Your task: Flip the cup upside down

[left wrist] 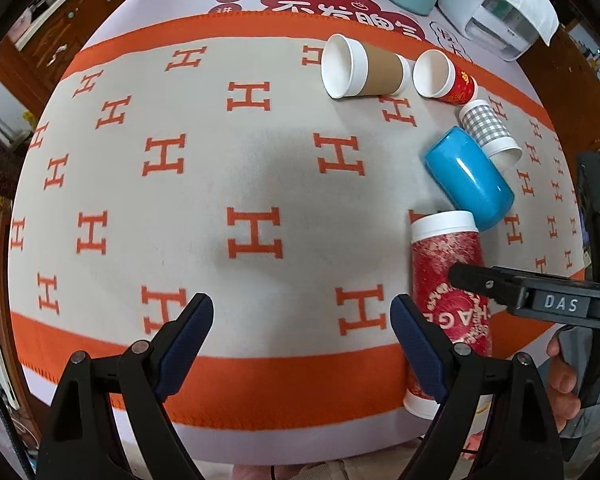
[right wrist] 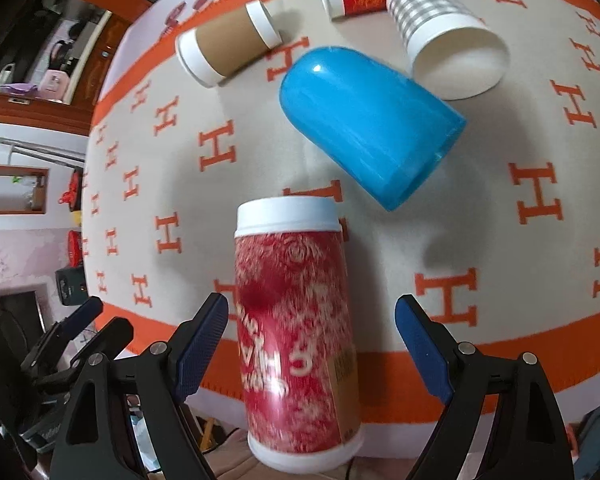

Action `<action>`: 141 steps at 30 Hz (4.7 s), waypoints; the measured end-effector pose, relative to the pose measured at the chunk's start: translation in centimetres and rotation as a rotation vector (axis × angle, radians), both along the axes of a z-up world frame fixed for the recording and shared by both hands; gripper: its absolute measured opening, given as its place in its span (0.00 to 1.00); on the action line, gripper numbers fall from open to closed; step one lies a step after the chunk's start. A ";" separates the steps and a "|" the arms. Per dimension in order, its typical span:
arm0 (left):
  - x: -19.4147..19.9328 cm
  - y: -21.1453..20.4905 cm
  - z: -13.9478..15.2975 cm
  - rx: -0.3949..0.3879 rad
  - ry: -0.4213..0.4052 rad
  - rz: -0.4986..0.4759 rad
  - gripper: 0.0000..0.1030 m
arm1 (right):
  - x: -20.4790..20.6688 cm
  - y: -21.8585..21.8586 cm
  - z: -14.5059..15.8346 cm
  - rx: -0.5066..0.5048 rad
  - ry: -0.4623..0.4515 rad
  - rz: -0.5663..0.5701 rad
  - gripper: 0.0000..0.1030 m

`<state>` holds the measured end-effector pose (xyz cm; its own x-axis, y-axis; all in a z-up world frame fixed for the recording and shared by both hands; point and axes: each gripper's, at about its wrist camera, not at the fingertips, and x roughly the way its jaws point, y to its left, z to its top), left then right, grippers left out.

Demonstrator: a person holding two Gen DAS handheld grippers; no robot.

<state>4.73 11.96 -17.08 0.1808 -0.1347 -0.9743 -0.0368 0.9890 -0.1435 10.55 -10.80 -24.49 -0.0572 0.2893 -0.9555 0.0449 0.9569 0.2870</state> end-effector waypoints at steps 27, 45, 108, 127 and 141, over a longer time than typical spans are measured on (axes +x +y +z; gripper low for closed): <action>-0.2 0.0 0.8 -0.008 -0.082 0.008 0.86 | -2.9 5.3 7.7 -0.001 -0.486 0.103 0.69; -3.9 -1.8 1.5 0.003 -0.116 0.008 0.86 | -12.0 5.0 10.9 -0.168 -0.757 0.243 0.69; -14.0 -9.9 14.9 0.140 -0.435 -0.002 0.99 | -26.2 -4.7 25.8 -0.121 -0.797 0.014 0.85; -14.1 -11.1 15.2 0.141 -0.437 0.007 0.99 | -26.5 -6.3 26.1 -0.123 -0.800 0.003 0.85; -14.0 -11.4 15.2 0.139 -0.436 0.009 0.99 | -26.1 -6.9 26.6 -0.120 -0.802 -0.001 0.85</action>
